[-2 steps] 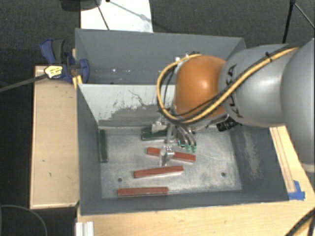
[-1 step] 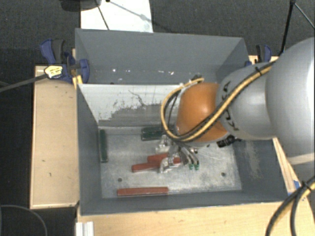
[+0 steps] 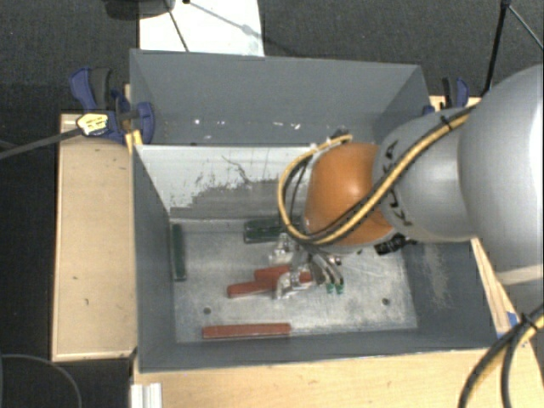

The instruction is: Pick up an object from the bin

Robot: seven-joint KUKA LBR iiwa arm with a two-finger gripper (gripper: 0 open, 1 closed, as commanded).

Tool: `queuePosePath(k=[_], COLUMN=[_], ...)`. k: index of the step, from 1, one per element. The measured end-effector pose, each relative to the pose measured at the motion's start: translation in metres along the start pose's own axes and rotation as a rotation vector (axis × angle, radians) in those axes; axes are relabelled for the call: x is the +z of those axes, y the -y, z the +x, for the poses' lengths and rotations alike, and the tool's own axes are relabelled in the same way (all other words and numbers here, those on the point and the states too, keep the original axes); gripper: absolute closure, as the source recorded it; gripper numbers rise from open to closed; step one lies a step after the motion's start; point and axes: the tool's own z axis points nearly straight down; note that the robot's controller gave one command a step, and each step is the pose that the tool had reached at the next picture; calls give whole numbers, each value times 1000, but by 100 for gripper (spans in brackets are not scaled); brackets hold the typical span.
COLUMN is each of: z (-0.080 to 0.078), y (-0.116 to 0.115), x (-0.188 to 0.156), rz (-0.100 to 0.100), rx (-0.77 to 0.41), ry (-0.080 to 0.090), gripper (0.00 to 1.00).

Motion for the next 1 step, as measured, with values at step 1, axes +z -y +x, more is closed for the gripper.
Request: queuePosePath(k=[1], z=[9], y=[11], x=[-139], rz=[3], rx=[8], ry=[-12], gripper=[100])
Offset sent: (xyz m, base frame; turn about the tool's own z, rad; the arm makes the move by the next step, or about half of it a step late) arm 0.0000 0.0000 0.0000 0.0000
